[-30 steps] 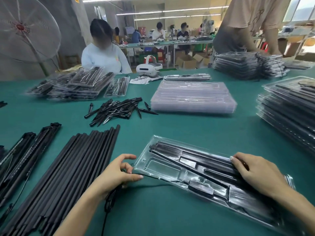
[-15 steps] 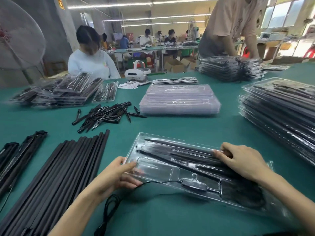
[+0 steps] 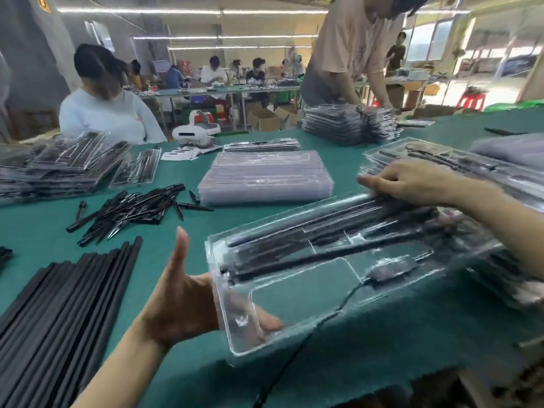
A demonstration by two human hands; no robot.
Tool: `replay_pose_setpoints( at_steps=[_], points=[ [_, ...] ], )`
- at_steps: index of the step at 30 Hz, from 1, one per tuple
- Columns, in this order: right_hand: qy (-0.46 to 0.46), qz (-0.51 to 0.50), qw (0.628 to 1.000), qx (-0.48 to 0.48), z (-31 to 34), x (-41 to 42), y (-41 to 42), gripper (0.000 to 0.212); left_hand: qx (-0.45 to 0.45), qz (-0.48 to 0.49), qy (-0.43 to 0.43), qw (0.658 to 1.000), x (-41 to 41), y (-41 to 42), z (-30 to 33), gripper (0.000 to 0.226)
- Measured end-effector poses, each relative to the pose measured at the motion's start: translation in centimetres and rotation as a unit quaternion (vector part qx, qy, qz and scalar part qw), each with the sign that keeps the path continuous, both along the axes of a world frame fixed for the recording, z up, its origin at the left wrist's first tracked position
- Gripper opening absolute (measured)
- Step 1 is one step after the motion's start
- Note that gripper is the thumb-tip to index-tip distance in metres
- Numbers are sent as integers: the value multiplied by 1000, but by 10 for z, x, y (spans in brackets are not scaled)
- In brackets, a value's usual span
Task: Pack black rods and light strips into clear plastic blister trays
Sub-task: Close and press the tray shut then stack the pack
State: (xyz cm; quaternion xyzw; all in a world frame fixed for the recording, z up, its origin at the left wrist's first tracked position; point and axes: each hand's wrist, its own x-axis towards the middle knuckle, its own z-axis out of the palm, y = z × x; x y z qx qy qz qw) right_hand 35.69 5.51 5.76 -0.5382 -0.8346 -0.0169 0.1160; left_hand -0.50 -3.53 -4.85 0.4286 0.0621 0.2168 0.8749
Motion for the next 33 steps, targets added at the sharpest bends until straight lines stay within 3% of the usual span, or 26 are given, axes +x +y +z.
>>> replay_pose_setpoints(
  at_steps=[2, 4, 7, 10, 12, 15, 19, 23, 26, 29, 33],
  points=[
    [-48, 15, 999, 4, 22, -1, 6, 74, 18, -58, 12, 998, 21, 1, -4, 126],
    [-56, 48, 997, 11, 36, -7, 9, 71, 21, -78, 5, 997, 40, 2, -6, 121],
    [-108, 111, 986, 66, 42, -25, 15, 57, 21, -17, 89, 996, 78, -1, 3, 96],
    [-200, 111, 970, 83, 41, -42, 26, 52, 99, 71, 199, 972, 128, -12, 11, 63],
    [-245, 90, 960, 102, 40, -43, 32, 51, 119, 148, 200, 961, 155, -16, 16, 32],
    [-240, 15, 966, 98, 42, -36, 37, 44, 98, 198, 150, 964, 184, -13, 36, 10],
    [-136, -27, 990, 10, 70, -14, 32, 54, 94, 219, 126, 963, 236, 11, 71, 16],
    [-177, -138, 974, -33, 95, 22, 26, 88, 64, 257, 123, 956, 305, 39, 101, 15],
    [-180, -196, 959, -96, 99, 55, 29, 100, 46, 265, 142, 953, 350, 47, 109, 16],
    [-109, -190, 963, -156, 72, 81, 31, 98, 82, 267, 227, 933, 378, 44, 103, 46],
    [-104, -179, 968, -139, 15, 88, 39, 74, 248, 244, 311, 884, 380, 47, 90, 41]
  ],
)
